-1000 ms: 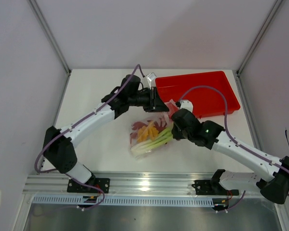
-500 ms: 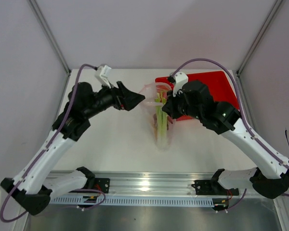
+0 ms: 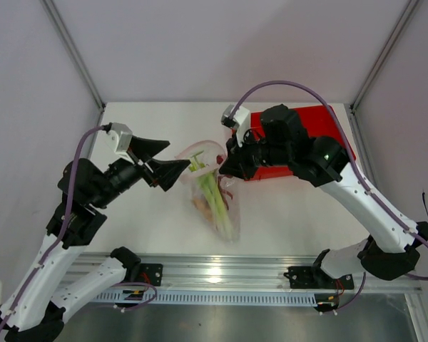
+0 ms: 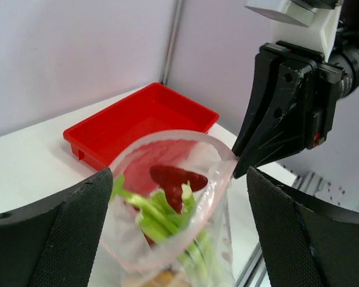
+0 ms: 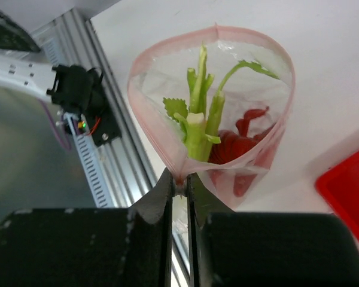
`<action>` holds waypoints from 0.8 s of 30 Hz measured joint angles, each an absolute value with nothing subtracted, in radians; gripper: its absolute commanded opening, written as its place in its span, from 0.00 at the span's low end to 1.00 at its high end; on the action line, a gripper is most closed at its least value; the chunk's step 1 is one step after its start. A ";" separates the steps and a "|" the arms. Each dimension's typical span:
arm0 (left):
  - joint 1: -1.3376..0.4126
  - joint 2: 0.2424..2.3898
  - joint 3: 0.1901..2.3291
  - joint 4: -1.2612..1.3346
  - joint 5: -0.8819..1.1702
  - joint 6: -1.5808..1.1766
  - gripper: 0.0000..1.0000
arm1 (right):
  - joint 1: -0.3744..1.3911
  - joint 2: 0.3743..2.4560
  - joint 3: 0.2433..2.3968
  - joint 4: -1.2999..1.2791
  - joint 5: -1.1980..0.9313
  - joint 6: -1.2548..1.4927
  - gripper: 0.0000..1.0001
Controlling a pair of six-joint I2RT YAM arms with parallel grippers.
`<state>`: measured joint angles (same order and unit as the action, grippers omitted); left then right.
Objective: Place the food in the zip-top bag and seal the zipper
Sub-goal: Adjust the zipper food storage bag at the center of the board.
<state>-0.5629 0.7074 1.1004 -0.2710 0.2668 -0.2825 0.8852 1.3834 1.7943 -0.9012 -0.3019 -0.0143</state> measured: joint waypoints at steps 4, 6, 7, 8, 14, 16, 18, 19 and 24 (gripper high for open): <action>-0.562 0.710 1.100 -0.270 0.335 -0.219 0.91 | 0.929 1.382 1.778 -0.965 -0.335 -0.019 0.00; -0.562 0.716 1.110 -0.287 0.341 -0.199 0.85 | 0.949 1.349 1.701 -0.958 -0.338 -0.014 0.00; -0.562 0.723 1.123 -0.311 0.327 -0.198 0.83 | 0.956 1.324 1.650 -0.961 -0.339 -0.008 0.00; -0.562 0.738 1.145 -0.341 0.300 -0.193 0.81 | 0.957 1.298 1.600 -0.961 -0.339 0.001 0.00; -0.562 0.869 1.283 -0.559 0.196 -0.203 0.77 | 0.949 1.188 1.481 -0.969 -0.340 0.026 0.00; -0.561 0.915 1.294 -0.616 0.198 -0.210 0.75 | 0.949 1.178 1.481 -0.970 -0.346 0.024 0.00; -0.561 0.957 1.294 -0.663 0.214 -0.215 0.73 | 0.950 1.178 1.481 -0.973 -0.350 0.022 0.00; -0.561 0.981 1.294 -0.682 0.223 -0.220 0.73 | 0.949 1.180 1.481 -0.975 -0.350 0.022 0.00; -0.561 1.074 1.295 -0.728 0.278 -0.228 0.71 | 0.950 1.186 1.481 -0.977 -0.358 0.022 0.00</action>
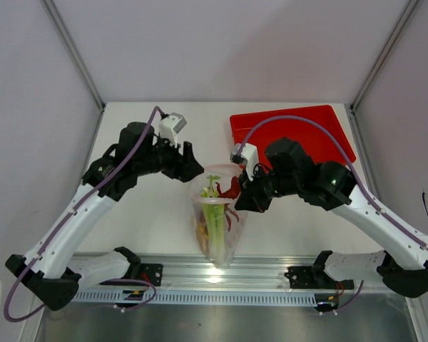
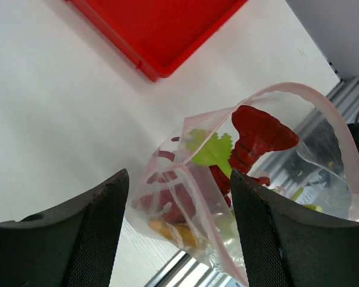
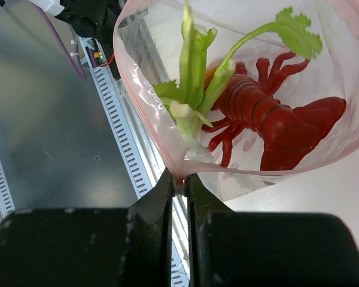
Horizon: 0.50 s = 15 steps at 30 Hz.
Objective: Place the food in the zip-top bag and seal the zipper
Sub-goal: Adjust the zipper food storage bag at the center of the board.
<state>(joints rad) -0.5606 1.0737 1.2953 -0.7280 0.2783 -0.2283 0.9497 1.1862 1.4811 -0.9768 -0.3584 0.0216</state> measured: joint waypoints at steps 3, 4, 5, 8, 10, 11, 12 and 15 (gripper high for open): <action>-0.561 1.124 1.309 -0.731 0.321 -0.228 0.72 | 0.952 1.186 1.481 -0.977 -0.360 0.022 0.00; -0.561 1.139 1.314 -0.731 0.332 -0.228 0.72 | 0.954 1.186 1.481 -0.978 -0.360 0.022 0.00; -0.561 1.151 1.319 -0.732 0.344 -0.228 0.71 | 0.957 1.186 1.481 -0.978 -0.360 0.022 0.00; -0.567 1.186 1.344 -0.754 0.361 -0.224 0.66 | 0.962 1.186 1.481 -0.981 -0.359 0.022 0.00; -0.576 1.206 1.363 -0.773 0.364 -0.216 0.61 | 0.964 1.186 1.482 -0.982 -0.356 0.022 0.00; -0.582 1.212 1.364 -0.775 0.366 -0.212 0.60 | 0.965 1.186 1.483 -0.983 -0.356 0.022 0.00; -0.584 1.214 1.362 -0.781 0.366 -0.209 0.58 | 0.965 1.186 1.484 -0.983 -0.355 0.022 0.00; -0.587 1.214 1.347 -0.793 0.368 -0.207 0.51 | 0.966 1.186 1.489 -0.992 -0.350 0.022 0.00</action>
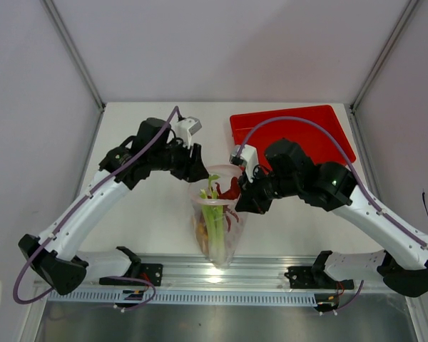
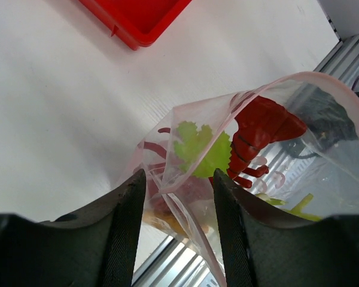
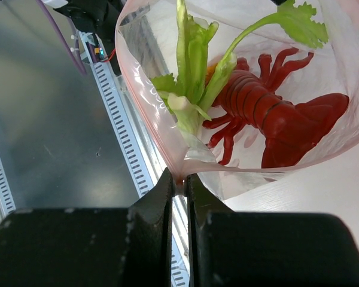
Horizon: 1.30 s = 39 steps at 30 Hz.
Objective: Place the food in the zip-top bag and seal the zipper
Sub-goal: Adjust the zipper food storage bag at the center of the board.
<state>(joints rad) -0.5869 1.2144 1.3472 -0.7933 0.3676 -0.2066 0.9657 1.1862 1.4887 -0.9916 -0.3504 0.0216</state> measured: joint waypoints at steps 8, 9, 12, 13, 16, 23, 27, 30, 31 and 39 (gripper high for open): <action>-0.587 1.217 1.336 -0.815 0.379 -0.188 0.01 | 0.966 1.186 1.491 -1.011 -0.319 0.022 0.00; -0.587 1.220 1.339 -0.821 0.370 -0.184 0.01 | 0.965 1.186 1.491 -1.013 -0.303 0.022 0.00; -0.584 1.220 1.367 -0.839 0.299 -0.185 0.01 | 0.955 1.186 1.491 -1.015 -0.254 0.022 0.00; -0.581 1.215 1.378 -0.842 0.263 -0.187 0.01 | 0.950 1.186 1.491 -1.016 -0.230 0.023 0.00; -0.570 1.162 1.396 -0.841 0.174 -0.195 0.01 | 0.922 1.186 1.489 -1.020 -0.157 0.027 0.00; -0.569 0.946 1.415 -0.863 0.111 -0.237 0.01 | 0.896 1.180 1.487 -0.960 -0.013 0.040 0.00; -0.569 0.867 1.367 -0.868 0.101 -0.257 0.01 | 0.897 1.149 1.486 -0.938 0.001 0.039 0.00; -0.566 0.846 1.311 -0.877 0.098 -0.266 0.01 | 0.897 1.114 1.486 -0.934 -0.052 0.015 0.00; -0.565 0.845 1.296 -0.878 0.097 -0.270 0.01 | 0.897 1.106 1.487 -0.942 -0.088 0.002 0.00; -0.550 0.767 1.185 -0.888 0.111 -0.267 0.11 | 0.928 1.181 1.486 -1.040 -0.260 -0.035 0.00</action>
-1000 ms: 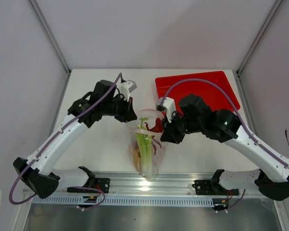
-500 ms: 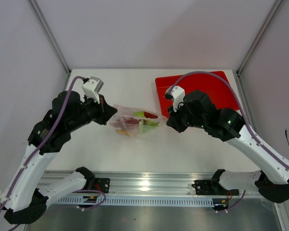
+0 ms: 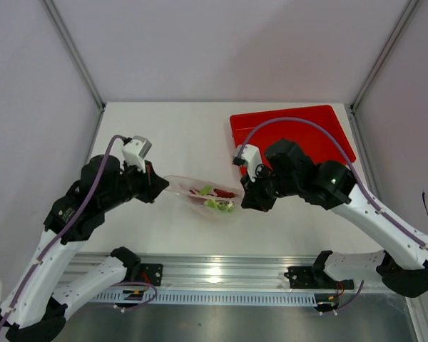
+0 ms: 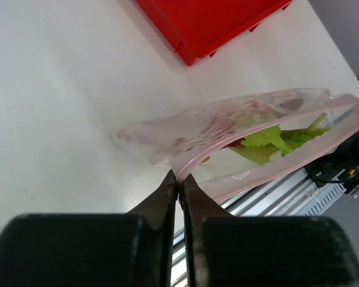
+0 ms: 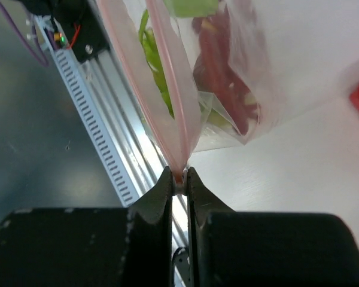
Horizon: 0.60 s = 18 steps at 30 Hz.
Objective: Place the food in the zip-top bag and seal the zipper
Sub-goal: Adjust the zipper food storage bag at the center of the board.
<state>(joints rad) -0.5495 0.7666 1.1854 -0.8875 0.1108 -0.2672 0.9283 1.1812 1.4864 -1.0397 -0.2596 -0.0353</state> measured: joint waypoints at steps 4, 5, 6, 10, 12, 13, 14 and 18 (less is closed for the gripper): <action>-0.542 0.705 1.167 -0.886 0.161 -0.249 0.37 | 0.965 1.203 1.482 -1.081 -0.253 -0.020 0.00; -0.541 0.693 1.166 -0.884 0.168 -0.244 0.51 | 0.971 1.202 1.479 -1.091 -0.249 -0.014 0.00; -0.540 0.683 1.166 -0.881 0.174 -0.233 0.56 | 0.976 1.200 1.477 -1.098 -0.244 -0.007 0.00; -0.538 0.645 1.155 -0.843 0.208 -0.210 0.74 | 0.979 1.188 1.478 -1.111 -0.228 0.012 0.00; -0.537 0.620 1.150 -0.809 0.233 -0.193 0.78 | 0.979 1.184 1.483 -1.120 -0.226 0.015 0.00; -0.536 0.609 1.150 -0.787 0.255 -0.181 0.79 | 0.979 1.184 1.488 -1.126 -0.226 0.017 0.00; -0.536 0.601 1.150 -0.759 0.284 -0.169 0.81 | 0.979 1.184 1.494 -1.134 -0.228 0.018 0.00; -0.537 0.631 1.170 -0.648 0.469 -0.130 0.83 | 0.978 1.197 1.533 -1.157 -0.248 0.024 0.00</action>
